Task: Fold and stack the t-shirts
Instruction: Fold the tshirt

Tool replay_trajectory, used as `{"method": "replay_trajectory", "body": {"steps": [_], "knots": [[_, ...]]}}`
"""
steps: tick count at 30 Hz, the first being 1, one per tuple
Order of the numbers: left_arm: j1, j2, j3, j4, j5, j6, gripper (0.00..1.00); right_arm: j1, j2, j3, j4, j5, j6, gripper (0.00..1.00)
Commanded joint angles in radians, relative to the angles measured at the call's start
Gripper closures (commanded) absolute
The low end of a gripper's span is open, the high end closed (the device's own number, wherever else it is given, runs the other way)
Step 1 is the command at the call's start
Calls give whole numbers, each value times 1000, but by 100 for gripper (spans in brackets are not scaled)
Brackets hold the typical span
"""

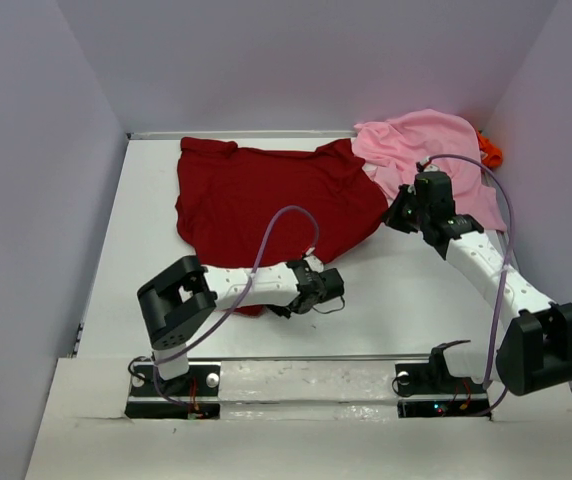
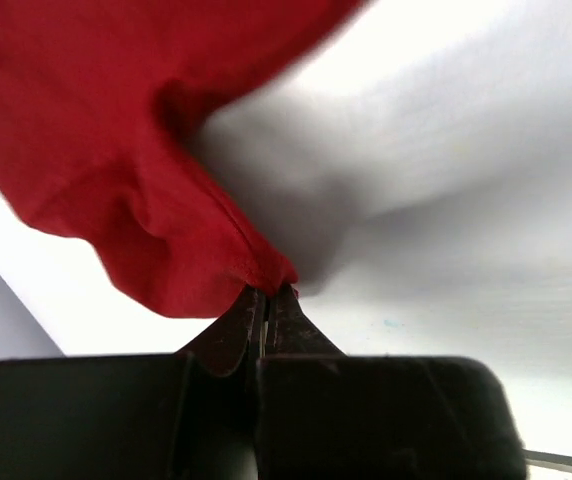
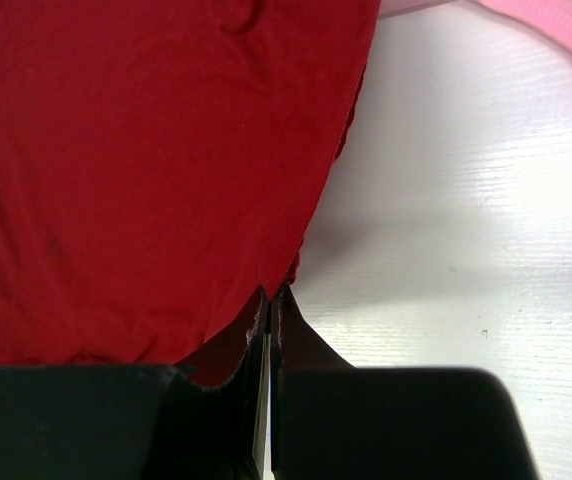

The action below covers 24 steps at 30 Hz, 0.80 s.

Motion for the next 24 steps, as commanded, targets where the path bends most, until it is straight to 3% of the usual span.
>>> {"method": "replay_trajectory", "body": {"steps": [1,18,24], "knots": [[37,-93,103,-36,-162,-16,100,3,5,56,53,-24,-16,100],[185,-84,278,-75,-337,187,100,3,210,235,27,11,-34,100],[311,-121,283,-24,-362,257,100,3,307,351,-8,85,-56,100]]}}
